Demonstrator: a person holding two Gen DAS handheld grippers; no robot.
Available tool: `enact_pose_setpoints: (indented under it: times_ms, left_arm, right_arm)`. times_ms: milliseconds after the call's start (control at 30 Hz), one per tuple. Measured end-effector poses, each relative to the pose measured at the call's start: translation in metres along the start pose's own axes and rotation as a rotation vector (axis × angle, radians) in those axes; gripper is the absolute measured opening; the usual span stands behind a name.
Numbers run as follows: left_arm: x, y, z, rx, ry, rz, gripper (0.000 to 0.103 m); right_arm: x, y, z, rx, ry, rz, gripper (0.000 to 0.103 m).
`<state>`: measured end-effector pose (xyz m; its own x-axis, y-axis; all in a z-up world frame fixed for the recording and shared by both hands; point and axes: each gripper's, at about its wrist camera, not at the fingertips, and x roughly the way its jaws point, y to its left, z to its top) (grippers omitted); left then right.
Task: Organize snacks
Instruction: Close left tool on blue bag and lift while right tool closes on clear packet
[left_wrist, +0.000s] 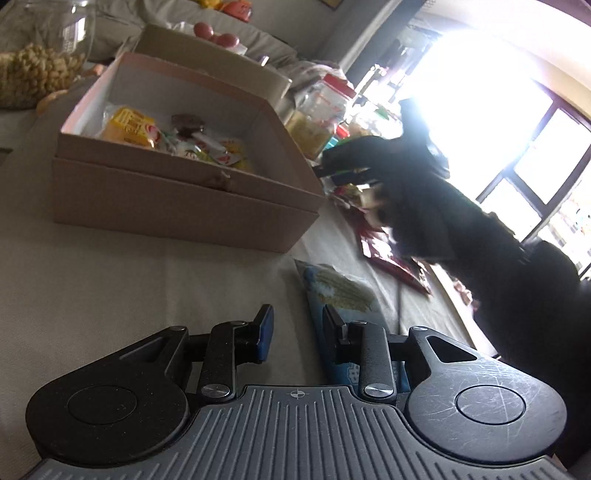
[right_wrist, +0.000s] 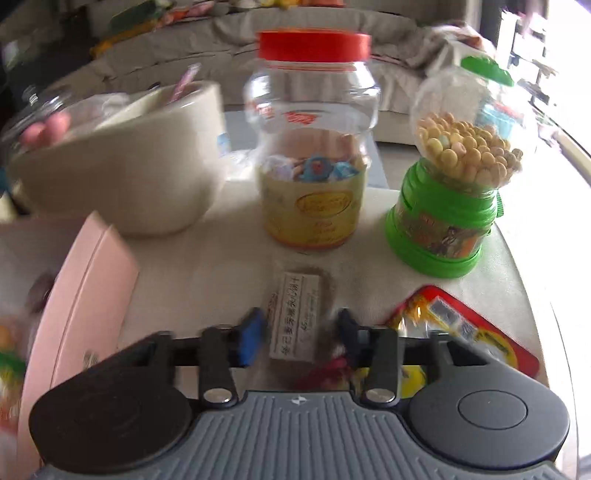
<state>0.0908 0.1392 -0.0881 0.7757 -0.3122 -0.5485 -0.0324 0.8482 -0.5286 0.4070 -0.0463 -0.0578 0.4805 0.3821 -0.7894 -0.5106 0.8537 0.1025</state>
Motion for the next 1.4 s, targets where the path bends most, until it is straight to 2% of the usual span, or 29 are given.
enact_pose_setpoints:
  times_ms: [67,267,367,500,567,733,900,1000,1067,1200,1267,1333,1400]
  left_arm:
    - [0.004,-0.001,-0.001,-0.006,0.013,-0.013,0.033]
    - [0.014,-0.012,-0.005,0.006,0.058,-0.038,0.033]
    - [0.017,-0.023,-0.007,0.03,0.071,-0.041,0.033]
    - [0.02,-0.035,-0.007,0.058,0.073,-0.021,0.033]
    - [0.019,-0.042,-0.007,0.068,0.067,-0.007,0.033]
    - [0.022,-0.047,-0.007,0.065,0.073,0.065,0.033]
    - [0.031,-0.045,-0.01,0.032,0.082,0.087,0.033]
    - [0.035,-0.05,-0.011,0.055,0.076,0.09,0.033]
    - [0.036,-0.051,-0.012,0.067,0.072,0.096,0.034]
    - [0.031,-0.05,-0.012,0.046,0.075,0.1,0.033]
    - [0.031,-0.05,-0.012,0.042,0.075,0.105,0.033]
    - [0.029,-0.051,-0.013,0.042,0.074,0.111,0.033]
    - [0.029,-0.052,-0.014,0.042,0.075,0.113,0.033]
  right_arm:
    - [-0.019,0.0,-0.016,0.019,0.015,0.08,0.034]
    - [-0.09,0.004,-0.066,-0.009,-0.014,0.234,0.034]
    - [-0.116,0.004,-0.105,-0.024,-0.004,0.262,0.034]
    - [-0.141,0.0,-0.152,-0.029,0.001,0.25,0.034]
    - [-0.153,-0.006,-0.176,-0.039,-0.013,0.207,0.035]
    - [-0.166,-0.023,-0.211,-0.026,-0.072,0.109,0.036]
    - [-0.172,-0.03,-0.224,0.041,-0.128,0.144,0.048]
    - [-0.171,-0.024,-0.228,0.061,-0.162,0.17,0.049]
    - [-0.17,-0.016,-0.232,0.038,-0.183,0.146,0.049]
    - [-0.182,0.004,-0.242,-0.061,-0.313,-0.001,0.049]
    - [-0.191,0.008,-0.242,-0.066,-0.346,0.024,0.049]
    - [-0.192,0.013,-0.241,-0.076,-0.335,0.07,0.049]
    - [-0.187,0.021,-0.244,-0.106,-0.323,0.06,0.049]
